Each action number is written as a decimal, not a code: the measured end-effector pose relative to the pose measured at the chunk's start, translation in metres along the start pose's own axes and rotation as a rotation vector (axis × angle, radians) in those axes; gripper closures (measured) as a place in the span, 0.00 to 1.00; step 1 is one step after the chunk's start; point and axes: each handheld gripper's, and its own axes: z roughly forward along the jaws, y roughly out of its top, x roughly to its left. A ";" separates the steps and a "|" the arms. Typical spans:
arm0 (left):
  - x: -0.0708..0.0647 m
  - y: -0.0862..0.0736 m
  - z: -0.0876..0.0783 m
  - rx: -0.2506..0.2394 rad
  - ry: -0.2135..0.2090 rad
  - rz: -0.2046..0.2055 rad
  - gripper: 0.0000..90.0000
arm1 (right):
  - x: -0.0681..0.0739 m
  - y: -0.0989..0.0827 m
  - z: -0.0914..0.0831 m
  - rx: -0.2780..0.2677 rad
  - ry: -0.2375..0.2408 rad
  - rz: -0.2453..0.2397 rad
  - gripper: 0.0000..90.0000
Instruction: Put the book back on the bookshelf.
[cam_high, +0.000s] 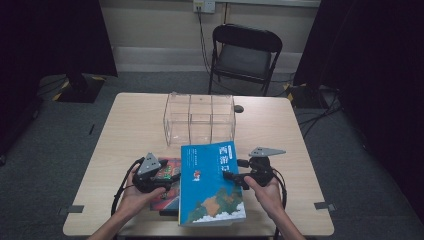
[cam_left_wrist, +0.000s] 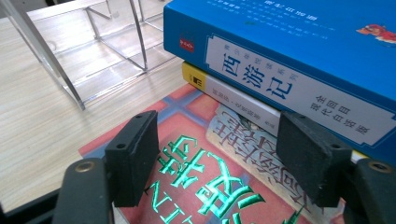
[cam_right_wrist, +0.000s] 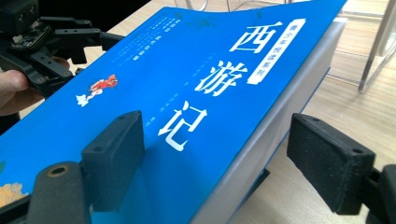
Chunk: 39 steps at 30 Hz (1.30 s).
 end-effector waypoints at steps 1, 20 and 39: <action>0.000 0.000 0.000 0.000 -0.001 0.001 0.33 | 0.000 0.000 0.000 0.002 0.002 0.004 0.21; 0.003 -0.002 0.001 -0.009 -0.015 0.011 0.30 | 0.015 0.005 -0.014 -0.062 -0.058 -0.006 0.49; 0.002 -0.001 0.001 -0.012 -0.008 0.000 0.30 | 0.006 0.009 -0.006 -0.029 0.013 0.068 0.49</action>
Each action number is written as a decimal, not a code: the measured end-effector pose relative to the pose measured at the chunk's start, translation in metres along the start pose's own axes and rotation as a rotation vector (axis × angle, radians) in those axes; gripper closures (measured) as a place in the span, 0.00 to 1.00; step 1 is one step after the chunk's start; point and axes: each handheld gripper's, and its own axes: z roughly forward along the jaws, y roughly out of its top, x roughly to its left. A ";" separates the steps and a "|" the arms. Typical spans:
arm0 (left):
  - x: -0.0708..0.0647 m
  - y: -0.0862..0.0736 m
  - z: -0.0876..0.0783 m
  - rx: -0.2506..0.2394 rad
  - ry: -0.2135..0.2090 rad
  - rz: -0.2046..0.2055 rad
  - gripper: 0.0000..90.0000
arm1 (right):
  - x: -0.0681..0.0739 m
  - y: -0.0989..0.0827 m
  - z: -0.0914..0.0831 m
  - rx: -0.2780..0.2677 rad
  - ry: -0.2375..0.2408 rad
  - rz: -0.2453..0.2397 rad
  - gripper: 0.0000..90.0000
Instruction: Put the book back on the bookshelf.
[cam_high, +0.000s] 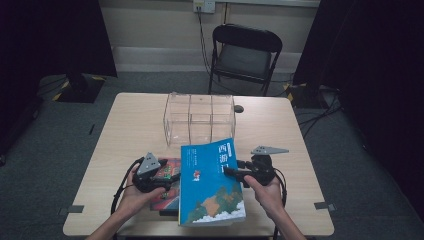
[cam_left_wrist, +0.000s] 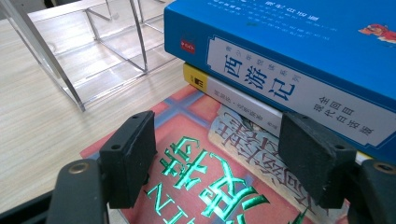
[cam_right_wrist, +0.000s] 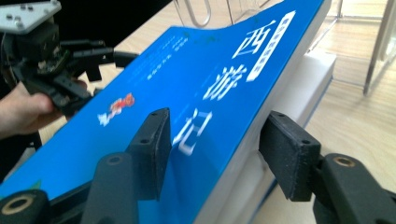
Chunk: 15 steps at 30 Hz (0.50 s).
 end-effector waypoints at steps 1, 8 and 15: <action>0.000 0.000 0.000 0.002 0.000 0.003 0.30 | -0.001 0.002 0.003 0.000 -0.001 0.002 0.47; 0.000 0.000 0.000 0.000 0.002 0.004 0.31 | -0.001 0.007 0.013 0.007 0.008 0.004 0.43; 0.000 0.000 0.000 0.002 0.003 0.005 0.30 | 0.010 0.008 0.007 0.056 0.019 -0.058 0.47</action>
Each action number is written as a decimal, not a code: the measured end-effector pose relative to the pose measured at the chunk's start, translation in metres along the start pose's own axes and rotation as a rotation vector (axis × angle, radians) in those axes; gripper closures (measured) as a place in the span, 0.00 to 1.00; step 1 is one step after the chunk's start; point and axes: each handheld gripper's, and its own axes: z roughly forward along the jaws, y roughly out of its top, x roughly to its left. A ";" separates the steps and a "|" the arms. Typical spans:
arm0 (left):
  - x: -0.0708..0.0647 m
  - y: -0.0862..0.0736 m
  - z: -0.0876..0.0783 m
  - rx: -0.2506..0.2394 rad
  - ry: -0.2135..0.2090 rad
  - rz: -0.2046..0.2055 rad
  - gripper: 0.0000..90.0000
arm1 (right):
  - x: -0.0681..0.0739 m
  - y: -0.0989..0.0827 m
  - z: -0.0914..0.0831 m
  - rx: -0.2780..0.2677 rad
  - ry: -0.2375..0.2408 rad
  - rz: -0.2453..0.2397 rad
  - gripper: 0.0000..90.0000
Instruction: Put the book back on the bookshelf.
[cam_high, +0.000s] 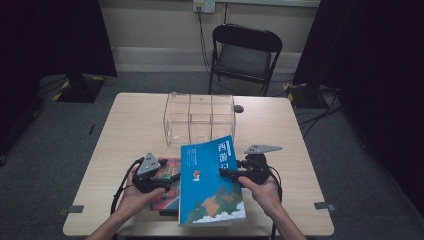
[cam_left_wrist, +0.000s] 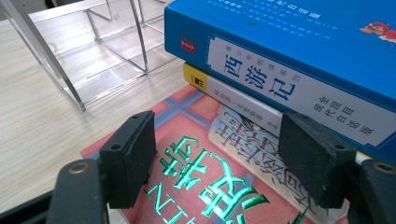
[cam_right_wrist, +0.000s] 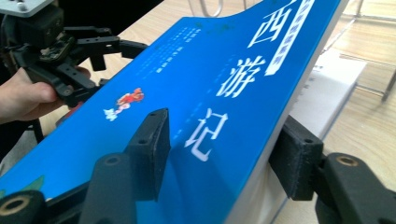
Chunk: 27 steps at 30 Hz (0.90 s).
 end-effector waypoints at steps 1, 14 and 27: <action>0.000 0.000 0.000 0.000 0.000 0.000 0.30 | -0.001 0.002 0.001 0.004 0.012 0.005 0.46; 0.000 0.000 0.000 0.000 -0.002 0.001 0.30 | -0.016 0.023 0.028 0.042 0.080 0.027 0.31; 0.001 0.000 0.000 0.000 -0.004 0.002 0.30 | -0.019 0.027 0.037 0.071 0.147 0.033 0.52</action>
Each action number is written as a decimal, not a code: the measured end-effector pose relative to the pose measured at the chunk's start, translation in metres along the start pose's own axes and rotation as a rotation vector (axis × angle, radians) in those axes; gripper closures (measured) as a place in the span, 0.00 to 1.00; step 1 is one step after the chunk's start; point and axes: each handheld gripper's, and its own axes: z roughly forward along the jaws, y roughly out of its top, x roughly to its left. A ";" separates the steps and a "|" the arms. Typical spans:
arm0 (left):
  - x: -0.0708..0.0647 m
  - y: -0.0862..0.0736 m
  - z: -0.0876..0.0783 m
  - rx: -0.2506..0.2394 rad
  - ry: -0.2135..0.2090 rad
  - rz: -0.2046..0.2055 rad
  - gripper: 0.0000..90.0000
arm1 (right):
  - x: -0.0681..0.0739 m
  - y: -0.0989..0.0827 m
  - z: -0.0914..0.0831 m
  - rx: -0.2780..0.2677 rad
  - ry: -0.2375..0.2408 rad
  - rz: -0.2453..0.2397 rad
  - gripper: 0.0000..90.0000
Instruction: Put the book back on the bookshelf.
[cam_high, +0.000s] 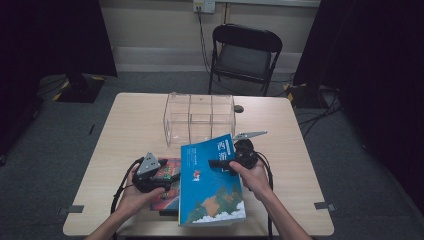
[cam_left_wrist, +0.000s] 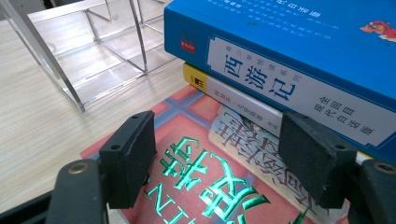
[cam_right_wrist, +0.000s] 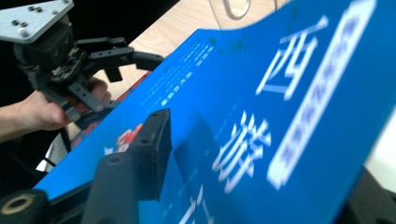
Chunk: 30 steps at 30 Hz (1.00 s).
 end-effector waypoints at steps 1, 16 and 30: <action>0.000 0.000 0.000 -0.002 0.000 -0.003 0.30 | 0.000 -0.001 -0.001 0.006 0.006 -0.005 0.52; 0.005 0.011 -0.002 0.056 -0.042 -0.066 0.30 | -0.008 0.003 0.006 0.033 0.095 0.051 0.64; 0.009 0.032 -0.019 -0.003 -0.158 -0.219 0.29 | -0.008 0.001 -0.001 -0.009 0.130 0.032 0.82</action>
